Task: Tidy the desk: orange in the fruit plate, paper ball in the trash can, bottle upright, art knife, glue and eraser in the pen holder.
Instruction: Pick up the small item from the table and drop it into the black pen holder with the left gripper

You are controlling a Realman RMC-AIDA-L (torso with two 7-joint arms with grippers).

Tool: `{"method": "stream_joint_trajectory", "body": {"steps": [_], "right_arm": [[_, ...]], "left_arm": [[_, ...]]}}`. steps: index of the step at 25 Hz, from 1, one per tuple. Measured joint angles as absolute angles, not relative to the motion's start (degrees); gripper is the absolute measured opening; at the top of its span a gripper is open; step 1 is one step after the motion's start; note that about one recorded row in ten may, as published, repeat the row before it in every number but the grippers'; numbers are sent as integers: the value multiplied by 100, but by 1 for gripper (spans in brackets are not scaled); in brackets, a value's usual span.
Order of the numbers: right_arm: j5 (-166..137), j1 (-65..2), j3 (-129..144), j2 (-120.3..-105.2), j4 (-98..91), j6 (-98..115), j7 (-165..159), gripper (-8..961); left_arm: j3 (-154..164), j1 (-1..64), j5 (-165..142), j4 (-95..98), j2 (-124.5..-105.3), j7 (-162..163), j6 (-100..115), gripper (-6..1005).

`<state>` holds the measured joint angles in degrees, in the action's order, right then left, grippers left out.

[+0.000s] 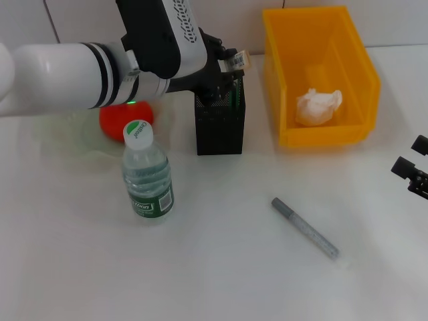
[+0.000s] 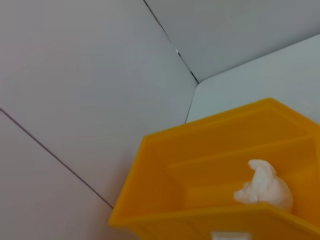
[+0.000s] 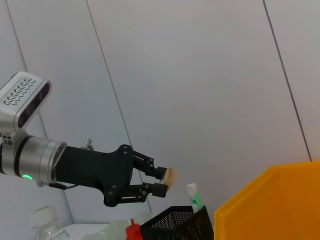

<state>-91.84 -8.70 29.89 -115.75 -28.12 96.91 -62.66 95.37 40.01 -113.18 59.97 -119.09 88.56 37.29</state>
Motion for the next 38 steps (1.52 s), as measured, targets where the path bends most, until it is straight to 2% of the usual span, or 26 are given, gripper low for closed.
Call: {"method": "stream_joint_trajectory", "body": {"steps": [31, 38], "right_arm": [[-9272, -868, 3038, -11590, -2813, 9689, -6275, 771], [-9273, -845, 3037, -11601, -2813, 9724, -6283, 770]], "left_arm": [[9614, 4006, -11558, 5818, -11918, 9058, 3512, 280], [9575, 3962, -11557, 5821, -11913, 9147, 3535, 337]]}}
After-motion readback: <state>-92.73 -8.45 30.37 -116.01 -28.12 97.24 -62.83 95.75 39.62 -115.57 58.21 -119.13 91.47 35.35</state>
